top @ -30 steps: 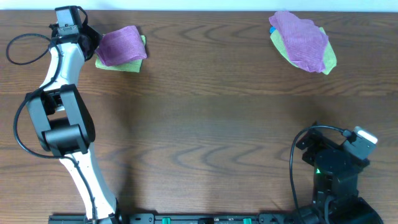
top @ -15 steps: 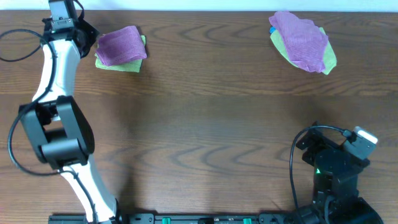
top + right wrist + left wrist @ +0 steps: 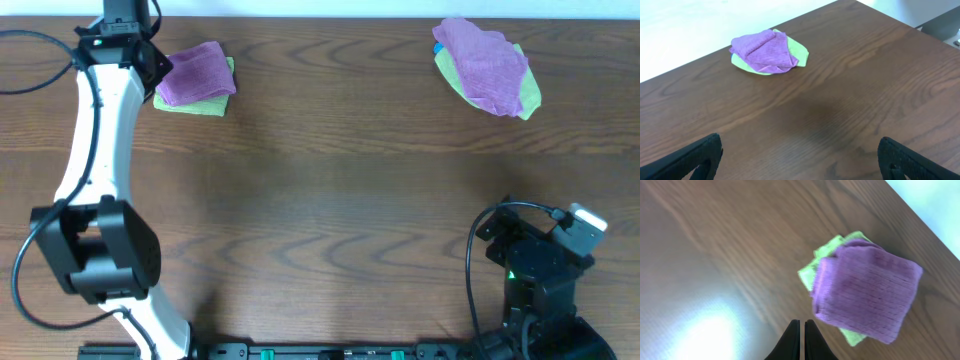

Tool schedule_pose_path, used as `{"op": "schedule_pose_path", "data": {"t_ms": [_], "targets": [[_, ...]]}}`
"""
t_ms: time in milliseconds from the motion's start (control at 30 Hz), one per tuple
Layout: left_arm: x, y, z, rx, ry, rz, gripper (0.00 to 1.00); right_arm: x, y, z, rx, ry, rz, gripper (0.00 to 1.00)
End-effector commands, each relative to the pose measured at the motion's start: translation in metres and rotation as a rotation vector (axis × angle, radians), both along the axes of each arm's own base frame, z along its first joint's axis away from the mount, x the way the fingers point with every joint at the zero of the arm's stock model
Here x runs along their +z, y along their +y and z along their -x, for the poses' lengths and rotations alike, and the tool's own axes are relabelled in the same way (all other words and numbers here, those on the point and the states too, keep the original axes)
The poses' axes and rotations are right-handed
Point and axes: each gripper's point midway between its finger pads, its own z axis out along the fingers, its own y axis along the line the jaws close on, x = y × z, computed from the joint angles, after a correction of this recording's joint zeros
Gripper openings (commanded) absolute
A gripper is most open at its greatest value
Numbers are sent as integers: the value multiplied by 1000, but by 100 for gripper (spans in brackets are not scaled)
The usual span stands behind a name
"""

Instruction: Fold the cloth

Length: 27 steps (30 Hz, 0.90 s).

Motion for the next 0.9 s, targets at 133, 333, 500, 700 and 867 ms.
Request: {"op": "schedule_pose_path", "data": {"t_ms": [133, 333, 500, 700, 867], "targets": [[37, 12, 36, 53, -40, -93, 6, 1, -3, 1, -22, -9, -6, 99], [46, 15, 69, 83, -103, -106, 6, 1, -3, 1, -22, -9, -6, 99], [46, 16, 98, 101, -159, -116, 6, 1, -3, 1, -22, -9, -6, 99], [44, 22, 144, 193, -226, -90, 46, 1, -3, 1, -22, -9, -6, 99], [39, 28, 189, 264, -280, -70, 98, 1, -3, 1, -22, -9, -6, 99]]}}
